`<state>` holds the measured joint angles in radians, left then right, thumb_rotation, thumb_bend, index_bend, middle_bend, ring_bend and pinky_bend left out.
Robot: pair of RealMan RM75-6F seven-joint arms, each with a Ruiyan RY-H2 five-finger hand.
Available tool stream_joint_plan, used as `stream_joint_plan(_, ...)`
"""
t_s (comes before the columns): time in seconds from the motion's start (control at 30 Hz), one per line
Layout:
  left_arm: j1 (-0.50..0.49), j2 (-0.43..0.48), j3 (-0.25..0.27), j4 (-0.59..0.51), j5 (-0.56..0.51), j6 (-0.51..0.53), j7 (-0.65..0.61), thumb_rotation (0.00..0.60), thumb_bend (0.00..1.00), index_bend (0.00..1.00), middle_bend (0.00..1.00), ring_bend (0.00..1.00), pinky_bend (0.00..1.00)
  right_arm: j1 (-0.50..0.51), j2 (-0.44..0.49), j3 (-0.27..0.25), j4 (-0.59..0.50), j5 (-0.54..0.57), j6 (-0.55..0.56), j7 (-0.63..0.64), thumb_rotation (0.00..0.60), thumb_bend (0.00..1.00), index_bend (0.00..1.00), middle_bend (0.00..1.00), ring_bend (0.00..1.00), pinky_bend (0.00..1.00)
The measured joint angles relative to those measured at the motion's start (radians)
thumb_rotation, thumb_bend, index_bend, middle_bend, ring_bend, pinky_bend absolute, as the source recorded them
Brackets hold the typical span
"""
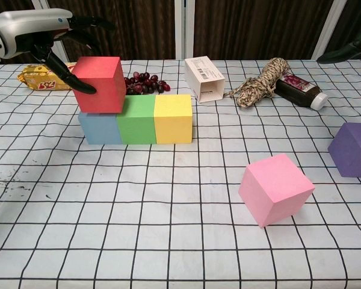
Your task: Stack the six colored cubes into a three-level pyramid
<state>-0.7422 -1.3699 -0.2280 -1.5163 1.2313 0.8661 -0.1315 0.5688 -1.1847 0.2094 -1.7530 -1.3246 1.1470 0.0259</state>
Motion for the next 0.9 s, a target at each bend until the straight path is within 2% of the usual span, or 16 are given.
stream_joint_plan(0.5, -0.032, -0.03, -0.002, 0.03, -0.02, -0.024, 0.001, 0.6, 0.09, 0.05, 0.49, 0.13, 0.06, -0.009, -0.012, -0.001, 0.022, -0.001, 0.003, -0.004, 0.6, 0.02, 0.0, 0.08, 0.0, 0.0)
stream_joint_plan(0.9, -0.041, -0.041, -0.007, 0.026, -0.084, -0.026, 0.048, 0.6, 0.09, 0.05, 0.49, 0.13, 0.06, -0.013, -0.016, 0.0, 0.038, -0.004, -0.001, 0.004, 0.6, 0.02, 0.0, 0.08, 0.0, 0.0)
